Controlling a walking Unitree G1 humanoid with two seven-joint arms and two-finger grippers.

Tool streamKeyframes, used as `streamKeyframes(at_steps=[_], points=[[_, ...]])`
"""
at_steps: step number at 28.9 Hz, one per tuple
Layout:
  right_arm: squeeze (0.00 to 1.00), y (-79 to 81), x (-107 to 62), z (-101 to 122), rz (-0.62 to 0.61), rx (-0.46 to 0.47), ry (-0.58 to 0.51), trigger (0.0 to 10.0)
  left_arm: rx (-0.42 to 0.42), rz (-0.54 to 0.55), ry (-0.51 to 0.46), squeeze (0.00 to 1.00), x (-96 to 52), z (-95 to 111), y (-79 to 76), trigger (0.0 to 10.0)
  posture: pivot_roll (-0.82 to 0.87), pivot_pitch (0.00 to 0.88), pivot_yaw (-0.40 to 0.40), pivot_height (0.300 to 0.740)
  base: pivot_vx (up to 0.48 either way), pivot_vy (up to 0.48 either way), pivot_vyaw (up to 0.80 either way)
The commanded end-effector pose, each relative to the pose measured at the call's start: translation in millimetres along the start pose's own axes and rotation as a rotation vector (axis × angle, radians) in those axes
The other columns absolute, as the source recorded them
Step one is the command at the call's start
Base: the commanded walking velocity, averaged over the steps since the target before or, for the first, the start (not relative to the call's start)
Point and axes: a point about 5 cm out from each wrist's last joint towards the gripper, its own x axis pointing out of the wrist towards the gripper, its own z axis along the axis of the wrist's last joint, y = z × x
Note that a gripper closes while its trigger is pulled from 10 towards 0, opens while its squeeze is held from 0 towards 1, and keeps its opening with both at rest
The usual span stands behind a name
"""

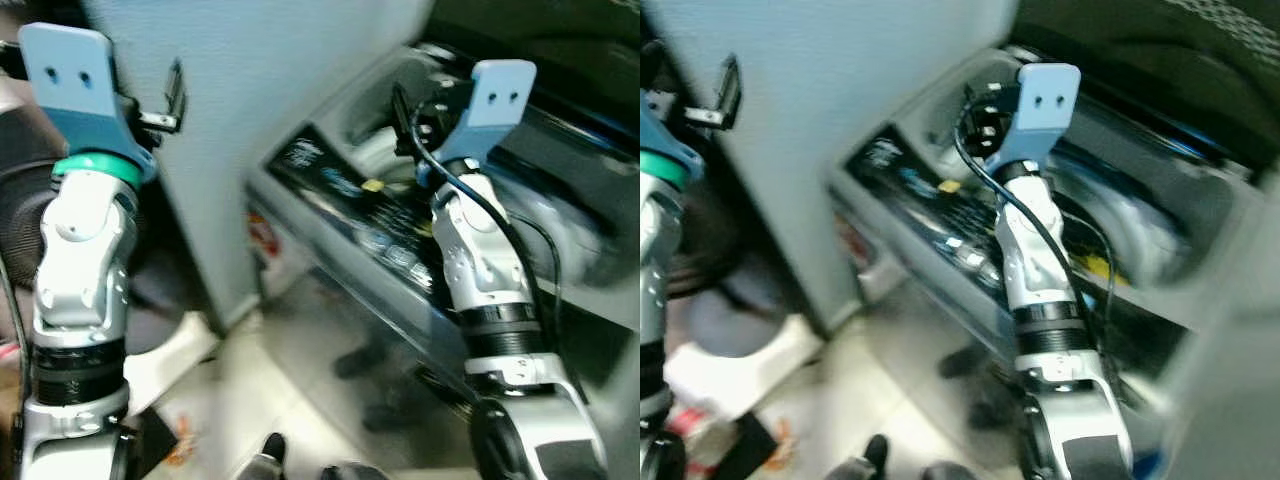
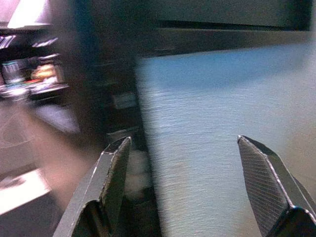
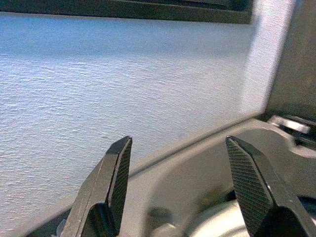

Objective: Clothes washing

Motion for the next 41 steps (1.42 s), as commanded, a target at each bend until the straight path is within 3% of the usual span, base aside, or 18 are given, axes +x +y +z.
streamKeyframes(at_steps=[1,19,25,41], points=[[0.0,-3.7,-1.4,1,-0.01,-0.004,-0.008,10.0,0.001,-0.011,0.007,0.0,-0.5,-3,-1.9,10.0,0.08,0.075,-0.049,0.74,0.0,0.0,0.79],[0.0,5.7,0.0,0,0.031,0.014,-0.015,10.0,0.006,-0.02,0.015,0.0,-1.9,-3,-1.1,10.0,0.09,0.076,-0.054,0.74,0.0,0.0,0.79],[0.0,9.3,-2.0,0,0.069,0.014,-0.019,10.0,-0.029,-0.063,0.03,0.0,-3.1,-4,-12.4,10.0,0.09,0.077,-0.05,0.74,0.0,0.0,0.79],[0.0,15.6,-4.3,2,0.127,0.024,-0.027,10.0,-0.035,-0.047,0.073,0.0,-3.8,-10,-15.1,10.0,0.09,0.082,-0.059,0.74,0.0,0.0,0.79]])
